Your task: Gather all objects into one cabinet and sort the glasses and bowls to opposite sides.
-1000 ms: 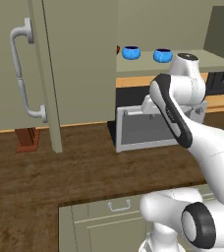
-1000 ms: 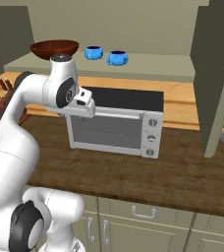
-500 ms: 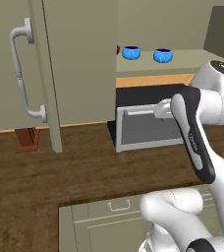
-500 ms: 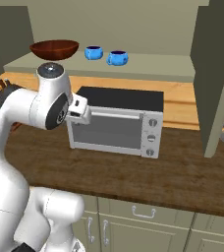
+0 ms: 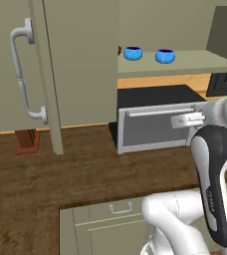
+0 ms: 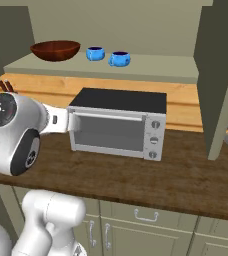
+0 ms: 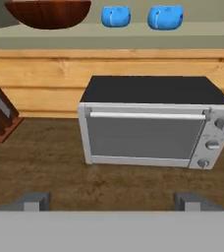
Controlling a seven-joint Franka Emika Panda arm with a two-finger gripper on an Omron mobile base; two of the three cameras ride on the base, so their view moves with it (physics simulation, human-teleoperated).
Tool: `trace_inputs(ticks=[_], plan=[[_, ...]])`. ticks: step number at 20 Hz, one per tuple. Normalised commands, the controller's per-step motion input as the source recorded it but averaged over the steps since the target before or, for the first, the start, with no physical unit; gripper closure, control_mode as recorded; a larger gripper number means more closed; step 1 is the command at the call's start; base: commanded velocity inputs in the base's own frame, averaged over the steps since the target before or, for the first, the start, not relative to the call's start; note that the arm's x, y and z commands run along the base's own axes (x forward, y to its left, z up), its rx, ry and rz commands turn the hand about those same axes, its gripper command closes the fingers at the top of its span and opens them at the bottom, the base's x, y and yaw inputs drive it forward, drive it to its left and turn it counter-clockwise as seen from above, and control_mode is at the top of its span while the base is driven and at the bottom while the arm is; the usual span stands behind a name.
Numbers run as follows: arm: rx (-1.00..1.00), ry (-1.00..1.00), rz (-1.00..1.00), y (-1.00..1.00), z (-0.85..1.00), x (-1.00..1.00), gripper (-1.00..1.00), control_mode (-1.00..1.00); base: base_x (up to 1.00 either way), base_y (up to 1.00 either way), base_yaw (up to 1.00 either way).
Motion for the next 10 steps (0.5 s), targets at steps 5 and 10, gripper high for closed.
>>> trace_inputs(ticks=[5, 10], plan=[[-0.01, -0.02, 0.0, 0.08, 0.04, -0.08, -1.0, -1.0, 0.0, 0.0, 0.0], [0.0, -0.02, -0.06, 0.0, 0.94, -0.55, -1.0, -1.0, 0.0, 0.0, 0.0]])
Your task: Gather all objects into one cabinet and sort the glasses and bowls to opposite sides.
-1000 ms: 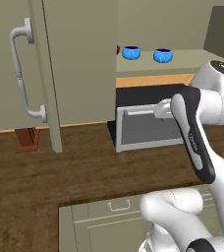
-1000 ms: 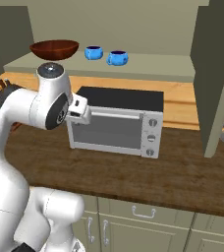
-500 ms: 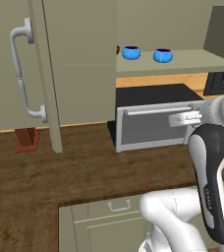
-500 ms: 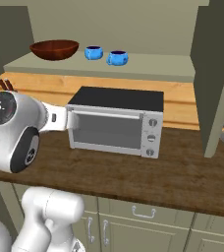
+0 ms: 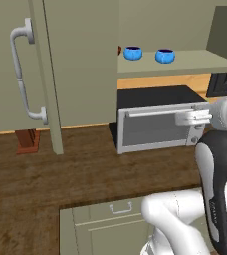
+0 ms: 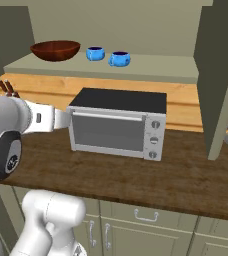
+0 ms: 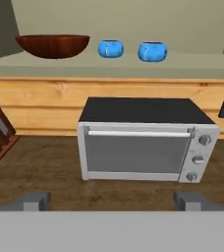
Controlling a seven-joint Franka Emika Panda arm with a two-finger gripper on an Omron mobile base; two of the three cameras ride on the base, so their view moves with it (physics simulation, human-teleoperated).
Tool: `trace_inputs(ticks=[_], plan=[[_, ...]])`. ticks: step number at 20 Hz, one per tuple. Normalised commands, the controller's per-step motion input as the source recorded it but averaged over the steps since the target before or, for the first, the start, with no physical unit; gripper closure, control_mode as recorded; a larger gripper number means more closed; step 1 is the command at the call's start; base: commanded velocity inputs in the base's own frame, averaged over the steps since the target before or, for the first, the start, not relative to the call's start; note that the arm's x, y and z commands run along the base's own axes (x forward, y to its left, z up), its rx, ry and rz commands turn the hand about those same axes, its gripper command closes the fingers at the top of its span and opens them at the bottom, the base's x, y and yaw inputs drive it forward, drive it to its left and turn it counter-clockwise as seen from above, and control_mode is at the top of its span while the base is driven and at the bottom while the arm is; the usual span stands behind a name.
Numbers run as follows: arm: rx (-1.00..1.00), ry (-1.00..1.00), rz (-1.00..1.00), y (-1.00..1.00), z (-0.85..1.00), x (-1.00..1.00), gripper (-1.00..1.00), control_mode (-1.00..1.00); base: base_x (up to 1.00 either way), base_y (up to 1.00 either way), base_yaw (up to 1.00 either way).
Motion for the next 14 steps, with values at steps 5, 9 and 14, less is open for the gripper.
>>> trace_inputs(ticks=[5, 9, 14], plan=[[-0.06, 0.0, -0.22, 0.0, 0.87, -0.36, -1.0, -1.0, 0.0, 0.0, 0.0], [-0.01, 0.0, -0.03, 0.03, 0.01, -0.01, -1.0, -1.0, 0.0, 0.0, 0.0], [0.22, 0.0, 0.0, -0.23, 0.21, -0.23, -1.0, -1.0, 0.0, 0.0, 0.0]])
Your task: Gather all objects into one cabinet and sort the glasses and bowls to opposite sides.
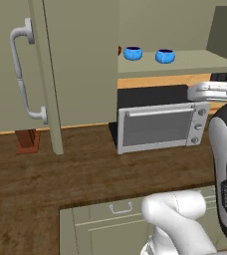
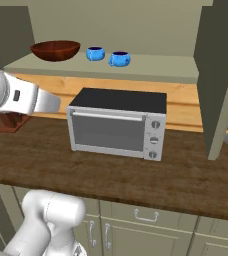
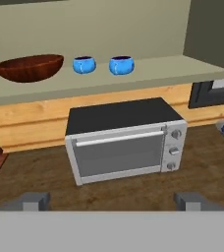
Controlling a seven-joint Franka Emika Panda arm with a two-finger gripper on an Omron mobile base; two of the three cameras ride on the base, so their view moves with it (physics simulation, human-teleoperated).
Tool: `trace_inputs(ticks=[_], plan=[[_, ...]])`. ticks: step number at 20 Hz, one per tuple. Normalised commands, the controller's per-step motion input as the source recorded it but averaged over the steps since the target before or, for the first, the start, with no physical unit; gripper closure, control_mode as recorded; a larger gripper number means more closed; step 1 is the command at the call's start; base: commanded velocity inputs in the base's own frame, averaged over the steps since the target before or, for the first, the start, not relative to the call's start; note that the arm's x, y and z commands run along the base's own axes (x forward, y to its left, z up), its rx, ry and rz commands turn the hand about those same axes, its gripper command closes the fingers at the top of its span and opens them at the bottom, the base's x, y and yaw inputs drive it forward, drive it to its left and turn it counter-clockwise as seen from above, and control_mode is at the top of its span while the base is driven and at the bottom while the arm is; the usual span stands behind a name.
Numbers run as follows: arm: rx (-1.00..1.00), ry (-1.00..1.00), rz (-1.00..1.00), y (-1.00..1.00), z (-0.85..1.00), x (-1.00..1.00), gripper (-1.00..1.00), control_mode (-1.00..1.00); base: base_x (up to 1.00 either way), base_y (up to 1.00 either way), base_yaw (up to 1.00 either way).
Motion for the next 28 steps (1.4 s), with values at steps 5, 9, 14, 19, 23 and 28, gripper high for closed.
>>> trace_inputs(ticks=[5, 9, 14, 19, 23, 28], plan=[[0.07, 0.0, 0.0, -0.04, 0.04, -0.08, -1.0, -1.0, 0.0, 0.0, 0.0], [0.0, 0.0, 0.0, 0.0, 0.0, 0.0, -1.0, 1.0, -0.22, -0.01, 0.01], [0.0, 0.0, 0.0, 0.0, 0.0, 0.0, -1.0, 1.0, -0.82, -0.15, 0.0], [0.0, 0.0, 0.0, 0.0, 0.0, 0.0, -1.0, 1.0, -0.73, -0.45, 0.0], [0.0, 0.0, 0.0, 0.0, 0.0, 0.0, -1.0, 1.0, -0.78, -0.51, 0.0], [0.0, 0.0, 0.0, 0.0, 0.0, 0.0, -1.0, 1.0, -0.81, -0.26, 0.0]])
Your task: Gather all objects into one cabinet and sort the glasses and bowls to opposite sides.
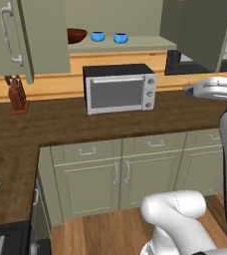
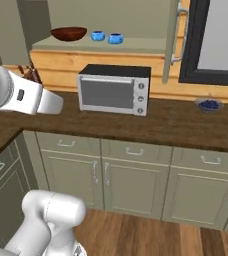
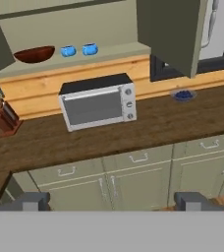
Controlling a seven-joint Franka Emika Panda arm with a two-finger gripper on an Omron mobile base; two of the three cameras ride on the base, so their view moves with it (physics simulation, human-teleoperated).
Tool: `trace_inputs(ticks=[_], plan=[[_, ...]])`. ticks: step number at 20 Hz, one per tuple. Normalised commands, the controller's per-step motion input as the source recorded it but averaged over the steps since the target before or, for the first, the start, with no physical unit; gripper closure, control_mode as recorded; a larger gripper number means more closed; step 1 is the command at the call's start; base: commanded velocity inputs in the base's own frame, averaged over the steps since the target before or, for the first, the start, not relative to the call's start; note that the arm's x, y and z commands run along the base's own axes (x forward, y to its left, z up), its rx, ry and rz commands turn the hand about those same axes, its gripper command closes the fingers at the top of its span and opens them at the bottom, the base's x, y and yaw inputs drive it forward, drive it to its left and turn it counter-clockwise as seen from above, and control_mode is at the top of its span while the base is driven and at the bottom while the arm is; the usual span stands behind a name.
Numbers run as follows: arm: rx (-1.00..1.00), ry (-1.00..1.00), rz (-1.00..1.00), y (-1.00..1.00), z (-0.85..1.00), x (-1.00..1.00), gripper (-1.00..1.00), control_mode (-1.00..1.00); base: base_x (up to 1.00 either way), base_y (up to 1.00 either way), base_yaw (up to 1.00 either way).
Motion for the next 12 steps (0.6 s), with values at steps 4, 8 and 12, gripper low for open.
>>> trace_inputs(ticks=[4, 8, 12], plan=[[0.0, 0.0, 0.0, 0.0, 0.0, 0.0, -1.0, 1.0, -0.52, 0.0, 0.0], [0.0, 0.0, 0.0, 0.0, 0.0, 0.0, -1.0, 1.0, -0.11, 0.0, 0.08], [0.0, 0.0, 0.0, 0.0, 0.0, 0.0, -1.0, 1.0, 0.0, -0.17, 0.21]])
